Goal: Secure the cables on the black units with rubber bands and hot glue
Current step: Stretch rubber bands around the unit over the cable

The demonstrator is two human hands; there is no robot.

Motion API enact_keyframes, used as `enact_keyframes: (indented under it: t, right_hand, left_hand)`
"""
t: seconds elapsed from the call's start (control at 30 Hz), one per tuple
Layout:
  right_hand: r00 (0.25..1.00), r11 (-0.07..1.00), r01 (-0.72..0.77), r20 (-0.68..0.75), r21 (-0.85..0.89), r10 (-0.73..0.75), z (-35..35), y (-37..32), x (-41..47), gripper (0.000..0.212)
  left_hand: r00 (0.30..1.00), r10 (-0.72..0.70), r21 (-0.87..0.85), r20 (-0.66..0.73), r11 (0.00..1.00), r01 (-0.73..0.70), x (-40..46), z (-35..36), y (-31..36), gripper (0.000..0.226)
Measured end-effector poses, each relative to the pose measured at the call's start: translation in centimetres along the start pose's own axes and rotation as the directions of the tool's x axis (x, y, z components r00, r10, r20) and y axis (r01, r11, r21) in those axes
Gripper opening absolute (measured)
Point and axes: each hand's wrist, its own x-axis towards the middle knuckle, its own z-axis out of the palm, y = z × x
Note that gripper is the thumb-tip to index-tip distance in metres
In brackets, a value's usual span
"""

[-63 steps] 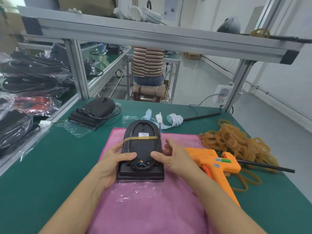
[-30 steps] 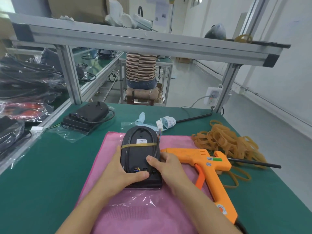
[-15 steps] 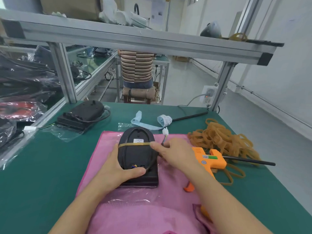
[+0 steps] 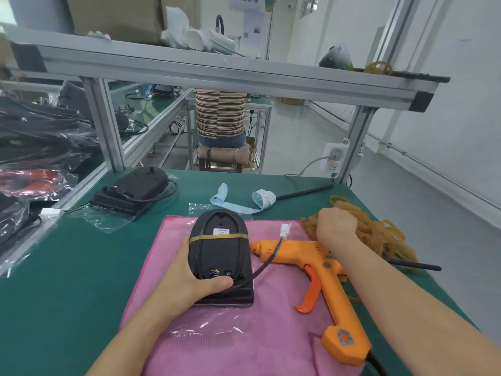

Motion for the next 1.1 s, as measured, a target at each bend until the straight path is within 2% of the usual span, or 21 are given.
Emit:
enact_keyframes:
  t: [0.07,0.13,0.17,0.23,0.27,0.3,0.33,0.37,0.4,0.43,0.47,0.53,0.6,0.67,0.73,0.8,0.87,0.93,0.97,1.03,1.1]
  right_hand:
    - [1.0,1.0,-0.012,-0.018,0.001,0.012,-0.1,0.2,0.0,0.023]
    - [0.994,0.999,-0.003,-0.112,0.052,0.009,-0.5,0.2,-0.5,0.017]
    - [0.982,0.993,0.022,-0.187,0.117,0.0,-0.7,0.3,-0.8,0.013]
    - [0.958,0.905,0.109,-0.288,0.41,0.015,-1.1,0.2,-1.8,0.022]
    - [0.963,0.757,0.142,-0.267,0.638,0.044,-1.4,-0.2,-2.6,0.028]
    - [0.977,0.492,0.138,-0.199,0.86,0.074,-1.7,-0.6,-3.7,0.03]
    - [0.994,0.163,0.075,-0.086,0.984,0.061,-2.1,-1.3,-4.8,0.029]
    - [0.999,-0.14,-0.036,0.034,0.989,-0.019,-2.2,-2.0,-6.0,0.028]
    - [0.981,-0.367,-0.17,0.124,0.914,-0.147,-2.1,-2.6,-7.1,0.029]
    - [0.946,-0.513,-0.296,0.173,0.805,-0.275,-1.8,-3.0,-8.2,0.031]
    - [0.908,-0.604,-0.393,0.187,0.693,-0.376,-1.5,-3.4,-9.0,0.029]
    - [0.865,-0.709,-0.483,0.158,0.514,-0.476,-1.2,-3.6,-10.2,0.02]
    - [0.867,-0.776,-0.479,0.081,0.41,-0.492,-1.4,-3.3,-10.4,0.033]
    - [0.863,-0.804,-0.474,0.009,0.359,-0.505,-1.9,-2.7,-10.1,0.038]
    - [0.827,-0.781,-0.509,-0.046,0.362,-0.56,-2.5,-2.6,-9.9,0.045]
    - [0.801,-0.692,-0.489,-0.041,0.531,-0.597,-2.5,-2.9,-10.0,0.056]
    - [0.838,-0.481,-0.335,0.024,0.81,-0.545,-1.8,-2.8,-10.5,0.052]
    - [0.89,-0.177,-0.153,0.058,0.972,-0.452,-1.2,-2.1,-11.5,0.02]
    - [0.897,-0.045,-0.122,0.091,0.991,-0.433,-0.6,-1.6,-11.8,0.024]
    - [0.865,0.151,-0.162,0.214,0.975,-0.454,0.2,-0.8,-12.8,0.052]
    - [0.818,0.295,-0.158,0.292,0.942,-0.496,0.3,-1.4,-13.9,0.053]
  left_hand:
    - [1.0,-0.002,0.001,-0.006,1.0,0.002,0.0,0.0,0.0,0.087]
    - [1.0,-0.014,-0.002,-0.012,1.0,0.014,0.0,-0.1,0.0,0.087]
    - [1.0,-0.023,-0.003,-0.014,1.0,0.023,0.0,-0.1,0.0,0.087]
    - [0.999,-0.046,-0.006,-0.025,0.999,0.046,0.0,-0.1,0.0,0.086]
    - [0.998,-0.056,-0.007,-0.034,0.998,0.056,0.0,-0.2,0.1,0.086]
    - [0.997,-0.065,-0.009,-0.041,0.998,0.065,0.1,-0.2,0.1,0.085]
    - [0.996,-0.076,-0.016,-0.046,0.997,0.075,0.1,-0.2,0.2,0.083]
    - [0.995,-0.088,-0.028,-0.051,0.996,0.086,0.2,-0.3,0.2,0.079]
    - [0.993,-0.1,-0.042,-0.054,0.994,0.098,0.2,-0.3,0.2,0.074]
    - [0.992,-0.112,-0.054,-0.054,0.993,0.109,0.3,-0.3,0.3,0.069]
    - [0.991,-0.122,-0.065,-0.056,0.991,0.118,0.3,-0.4,0.3,0.066]
    - [0.988,-0.139,-0.074,-0.072,0.988,0.134,0.3,-0.4,0.3,0.064]
    - [0.985,-0.148,-0.068,-0.088,0.988,0.142,0.2,-0.3,0.3,0.067]
    - [0.983,-0.153,-0.055,-0.097,0.987,0.148,0.1,-0.2,0.3,0.07]
    - [0.983,-0.155,-0.047,-0.099,0.987,0.151,0.1,-0.1,0.4,0.072]
    - [0.982,-0.159,-0.044,-0.102,0.987,0.155,0.1,0.0,0.6,0.076]
    - [0.98,-0.169,-0.047,-0.1,0.985,0.165,0.2,0.0,0.6,0.079]
    - [0.977,-0.187,-0.062,-0.103,0.982,0.181,0.3,-0.1,0.6,0.074]
    - [0.975,-0.194,-0.075,-0.105,0.979,0.187,0.4,-0.2,0.6,0.073]
    - [0.974,-0.202,-0.098,-0.105,0.977,0.192,0.5,-0.2,0.5,0.076]
    - [0.973,-0.202,-0.111,-0.108,0.975,0.19,0.5,-0.1,0.5,0.078]
